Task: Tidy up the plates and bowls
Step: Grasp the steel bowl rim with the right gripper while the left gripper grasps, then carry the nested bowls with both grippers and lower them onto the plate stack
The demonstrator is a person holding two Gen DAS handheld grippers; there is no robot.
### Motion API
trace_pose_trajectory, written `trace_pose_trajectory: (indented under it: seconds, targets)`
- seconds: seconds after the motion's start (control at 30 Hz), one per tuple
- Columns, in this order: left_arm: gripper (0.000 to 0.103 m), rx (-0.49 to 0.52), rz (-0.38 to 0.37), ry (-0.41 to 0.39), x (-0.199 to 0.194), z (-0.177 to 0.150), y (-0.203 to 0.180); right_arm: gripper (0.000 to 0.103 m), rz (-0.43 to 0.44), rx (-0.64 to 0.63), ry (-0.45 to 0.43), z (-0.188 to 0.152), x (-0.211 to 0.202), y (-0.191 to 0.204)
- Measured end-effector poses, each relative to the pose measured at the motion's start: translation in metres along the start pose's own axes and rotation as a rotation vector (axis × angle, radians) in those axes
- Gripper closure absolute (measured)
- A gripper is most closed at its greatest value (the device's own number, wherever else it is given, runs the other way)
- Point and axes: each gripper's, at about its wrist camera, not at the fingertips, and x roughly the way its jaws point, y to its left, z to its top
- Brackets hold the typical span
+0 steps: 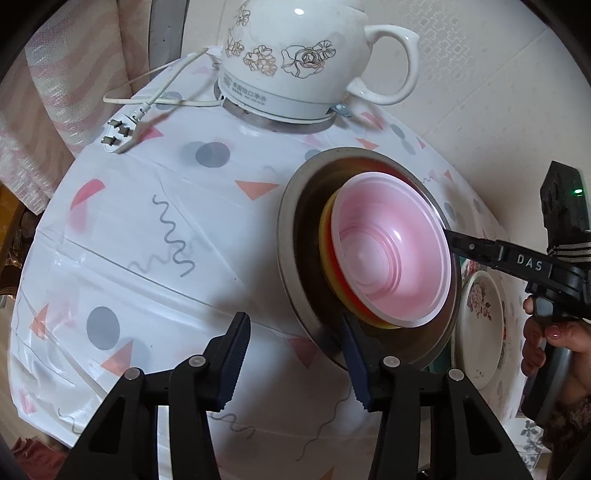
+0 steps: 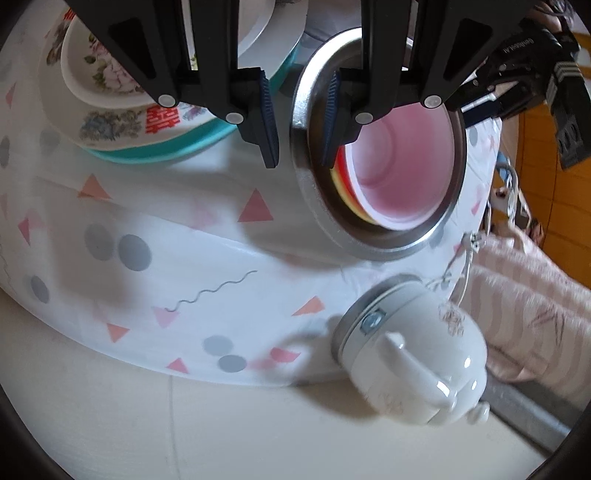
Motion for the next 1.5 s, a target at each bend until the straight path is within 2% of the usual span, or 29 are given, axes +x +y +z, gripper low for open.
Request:
trace_pose_trajectory:
  seconds: [0.17, 0.4, 0.47, 0.63, 0.77, 1.0, 1.17, 1.5]
  targets:
    - [0.063, 0.002, -0.018, 0.012, 0.003, 0.001, -0.003, 0.08, -0.011, -0.038, 0.033, 0.003, 0.011, 0.001]
    - [0.067, -0.009, -0.037, 0.031, 0.011, 0.002, -0.004, 0.081, 0.013, -0.049, 0.054, 0.008, 0.02, -0.004]
    - [0.067, -0.006, -0.062, 0.055, 0.015, 0.002, -0.005, 0.081, 0.02, -0.057, 0.063, 0.009, 0.024, -0.004]
    - [0.067, -0.023, -0.082, 0.059, 0.019, 0.002, -0.003, 0.082, 0.078, -0.025, 0.074, 0.011, 0.026, -0.013]
    - [0.078, 0.025, -0.077, 0.039, 0.019, 0.001, -0.012, 0.087, 0.088, -0.065, 0.067, 0.011, 0.026, -0.009]
    - [0.078, 0.053, -0.053, 0.015, 0.018, 0.0, -0.014, 0.092, 0.141, -0.007, 0.072, 0.013, 0.029, -0.013]
    - [0.078, 0.067, -0.024, 0.003, 0.015, -0.001, -0.014, 0.092, 0.138, -0.011, 0.065, 0.01, 0.028, -0.008]
    - [0.077, 0.068, -0.021, -0.029, 0.004, 0.0, -0.011, 0.092, 0.144, -0.035, 0.017, 0.006, 0.014, 0.001]
